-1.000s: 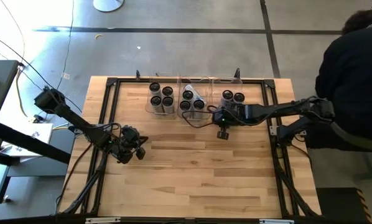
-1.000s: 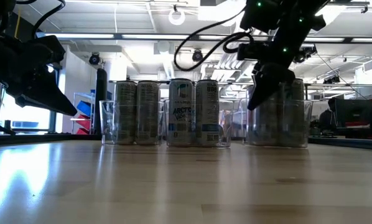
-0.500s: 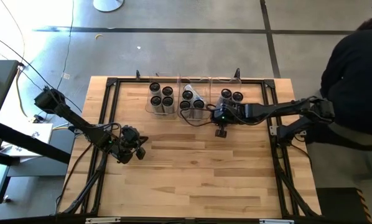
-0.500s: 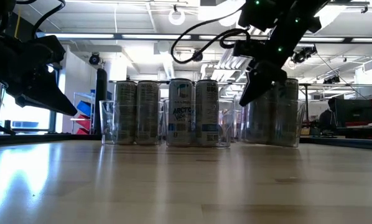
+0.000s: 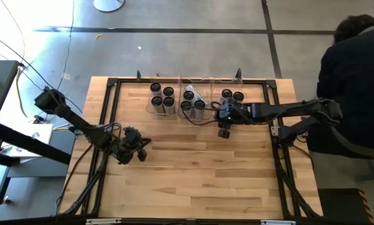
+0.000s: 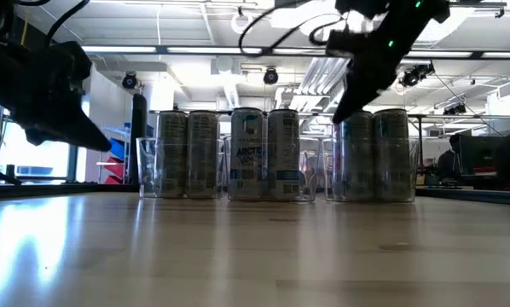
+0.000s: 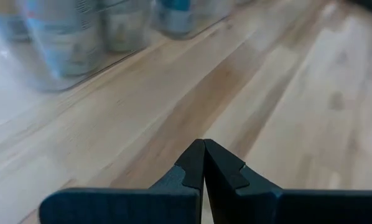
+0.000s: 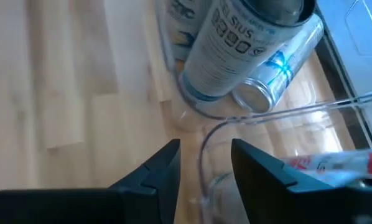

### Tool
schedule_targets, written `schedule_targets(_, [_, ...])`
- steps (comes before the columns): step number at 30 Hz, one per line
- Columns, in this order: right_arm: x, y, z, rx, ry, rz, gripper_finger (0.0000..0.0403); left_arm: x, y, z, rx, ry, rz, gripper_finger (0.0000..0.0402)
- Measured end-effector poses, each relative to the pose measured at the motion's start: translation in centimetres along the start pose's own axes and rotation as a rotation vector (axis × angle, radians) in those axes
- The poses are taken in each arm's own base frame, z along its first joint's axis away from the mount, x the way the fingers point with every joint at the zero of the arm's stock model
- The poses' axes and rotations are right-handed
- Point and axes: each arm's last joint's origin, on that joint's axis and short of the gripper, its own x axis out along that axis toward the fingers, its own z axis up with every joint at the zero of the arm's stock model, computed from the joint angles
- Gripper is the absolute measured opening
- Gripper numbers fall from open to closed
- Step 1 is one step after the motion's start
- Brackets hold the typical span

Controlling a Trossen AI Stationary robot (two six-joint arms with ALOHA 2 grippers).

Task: Sort soda cans
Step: Return to Home Position

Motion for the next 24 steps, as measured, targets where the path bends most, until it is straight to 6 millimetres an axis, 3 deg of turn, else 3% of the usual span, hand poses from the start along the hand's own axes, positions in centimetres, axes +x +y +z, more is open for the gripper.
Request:
schedule_targets(6, [-4.6,1.1,0.1,0.044,-0.036,0.126,0.0138,-0.1,-2.1,1.7,-0.008,-0.110,-0.173,0.0000])
schedule_targets(12, [-8.7,2.1,-1.3,0.013,-0.212,0.332,0.0138,-0.5,-3.3,5.4,0.078,-0.315,-0.378,0.0000])
schedule_targets(18, [-10.8,0.9,-4.9,0.110,-0.438,0.385,0.0127,-1.2,-0.9,9.3,0.132,-0.462,-0.433,0.0000])
schedule_targets(24, [-11.1,0.3,-9.6,0.193,-0.607,0.425,0.0082,-2.5,2.3,10.5,0.152,-0.480,-0.324,0.0000])
